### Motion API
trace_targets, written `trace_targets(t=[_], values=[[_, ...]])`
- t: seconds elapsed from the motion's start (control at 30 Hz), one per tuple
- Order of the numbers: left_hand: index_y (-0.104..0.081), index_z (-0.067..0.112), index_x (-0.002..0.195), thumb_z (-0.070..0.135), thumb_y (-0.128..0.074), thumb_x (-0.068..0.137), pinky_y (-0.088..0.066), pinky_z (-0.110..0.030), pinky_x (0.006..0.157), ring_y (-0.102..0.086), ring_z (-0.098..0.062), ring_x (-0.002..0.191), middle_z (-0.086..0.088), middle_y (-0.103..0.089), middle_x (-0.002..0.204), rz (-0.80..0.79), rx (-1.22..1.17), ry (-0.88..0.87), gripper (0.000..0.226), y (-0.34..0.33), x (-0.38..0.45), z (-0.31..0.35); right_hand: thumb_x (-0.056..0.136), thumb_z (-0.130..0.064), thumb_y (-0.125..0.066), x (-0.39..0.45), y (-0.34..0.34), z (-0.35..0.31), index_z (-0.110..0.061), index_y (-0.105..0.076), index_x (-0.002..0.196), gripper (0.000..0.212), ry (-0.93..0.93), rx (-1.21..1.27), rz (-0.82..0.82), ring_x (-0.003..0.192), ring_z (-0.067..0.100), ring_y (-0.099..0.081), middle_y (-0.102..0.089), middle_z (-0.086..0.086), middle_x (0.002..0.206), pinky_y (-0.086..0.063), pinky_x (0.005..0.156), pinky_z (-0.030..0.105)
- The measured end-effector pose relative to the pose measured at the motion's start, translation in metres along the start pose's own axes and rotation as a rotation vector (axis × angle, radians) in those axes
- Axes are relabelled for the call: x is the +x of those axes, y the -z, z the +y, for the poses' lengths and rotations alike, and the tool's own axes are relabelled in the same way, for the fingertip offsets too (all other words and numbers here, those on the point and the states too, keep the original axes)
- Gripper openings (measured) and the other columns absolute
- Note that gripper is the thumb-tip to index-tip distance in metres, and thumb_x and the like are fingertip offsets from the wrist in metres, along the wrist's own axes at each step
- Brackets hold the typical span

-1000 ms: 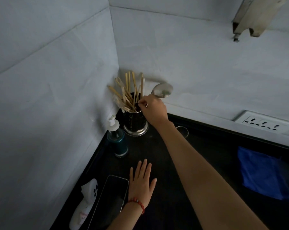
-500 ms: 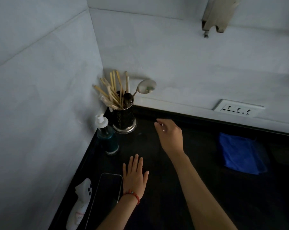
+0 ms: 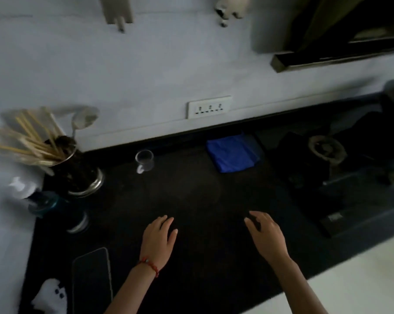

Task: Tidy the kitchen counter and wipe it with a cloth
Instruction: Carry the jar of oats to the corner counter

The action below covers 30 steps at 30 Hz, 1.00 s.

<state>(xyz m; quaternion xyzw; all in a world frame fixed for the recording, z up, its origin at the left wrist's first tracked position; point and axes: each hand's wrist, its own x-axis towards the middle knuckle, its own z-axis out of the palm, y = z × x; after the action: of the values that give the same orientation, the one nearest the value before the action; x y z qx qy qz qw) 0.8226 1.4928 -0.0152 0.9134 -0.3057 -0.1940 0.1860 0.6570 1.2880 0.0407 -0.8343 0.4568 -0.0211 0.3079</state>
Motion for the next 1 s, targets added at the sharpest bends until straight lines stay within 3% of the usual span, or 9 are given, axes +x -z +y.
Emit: trace_targets(t=[0.2,0.33,0.4,0.63,0.7,0.8,1.0], values=[[-0.043,0.018,0.133,0.031,-0.041,0.093,-0.029,-0.026,0.109,-0.038,-0.012,0.131,0.001,-0.044,0.14,-0.092,-0.029,-0.217,0.041,-0.026,-0.021,0.072,0.091,-0.038,-0.049,-0.056,0.044,0.096,-0.018,-0.051,0.126,0.04,-0.16,0.061,0.148,0.106,0.02,-0.058,-0.053,0.003,0.131,-0.048,0.086,0.032],[-0.051,0.013,0.126,0.026,-0.047,0.092,-0.036,-0.027,0.104,-0.047,-0.016,0.123,-0.004,-0.053,0.131,-0.124,-0.077,-0.33,0.037,-0.057,-0.042,0.135,0.09,-0.037,-0.051,-0.098,0.069,0.163,-0.019,-0.055,0.122,0.037,-0.264,0.137,0.262,0.086,0.018,-0.058,-0.057,0.002,0.126,-0.047,0.077,0.032],[-0.053,0.012,0.124,0.03,-0.046,0.091,-0.035,-0.024,0.102,-0.049,-0.017,0.12,-0.004,-0.055,0.127,-0.148,-0.084,-0.395,0.038,-0.076,-0.058,0.175,0.089,-0.037,-0.051,-0.12,0.083,0.202,-0.019,-0.057,0.119,0.035,-0.311,0.174,0.313,0.092,0.019,-0.061,-0.057,0.001,0.126,-0.049,0.08,0.034],[-0.057,0.006,0.12,0.055,-0.026,0.072,-0.035,-0.023,0.1,-0.054,-0.021,0.116,-0.009,-0.059,0.122,-0.381,-0.097,-0.511,0.075,-0.177,-0.131,0.315,0.089,-0.035,-0.053,-0.221,0.129,0.36,-0.02,-0.058,0.117,0.032,-0.537,0.263,0.406,0.108,0.021,-0.058,-0.057,0.0,0.124,-0.047,0.083,0.034],[-0.057,0.007,0.119,0.052,-0.034,0.076,-0.038,-0.027,0.101,-0.054,-0.021,0.115,-0.009,-0.059,0.122,-0.483,-0.07,-0.498,0.067,-0.208,-0.149,0.345,0.09,-0.034,-0.053,-0.25,0.135,0.4,-0.018,-0.058,0.117,0.032,-0.624,0.28,0.408,0.108,0.021,-0.058,-0.057,0.002,0.124,-0.046,0.084,0.034],[-0.059,0.006,0.117,0.025,-0.051,0.089,-0.041,-0.028,0.096,-0.056,-0.024,0.113,-0.012,-0.06,0.122,-0.599,-0.05,-0.436,0.035,-0.248,-0.166,0.38,0.089,-0.031,-0.055,-0.293,0.143,0.449,-0.014,-0.059,0.116,0.032,-0.75,0.345,0.453,0.101,0.023,-0.061,-0.06,0.007,0.12,-0.046,0.084,0.033],[-0.062,-0.001,0.109,0.015,-0.053,0.089,-0.042,-0.03,0.091,-0.058,-0.029,0.108,-0.018,-0.065,0.115,-0.677,0.006,-0.319,0.028,-0.309,-0.159,0.423,0.09,-0.026,-0.055,-0.339,0.153,0.519,-0.008,-0.059,0.116,0.033,-0.974,0.49,0.523,0.107,0.027,-0.06,-0.061,0.015,0.121,-0.046,0.087,0.034]])
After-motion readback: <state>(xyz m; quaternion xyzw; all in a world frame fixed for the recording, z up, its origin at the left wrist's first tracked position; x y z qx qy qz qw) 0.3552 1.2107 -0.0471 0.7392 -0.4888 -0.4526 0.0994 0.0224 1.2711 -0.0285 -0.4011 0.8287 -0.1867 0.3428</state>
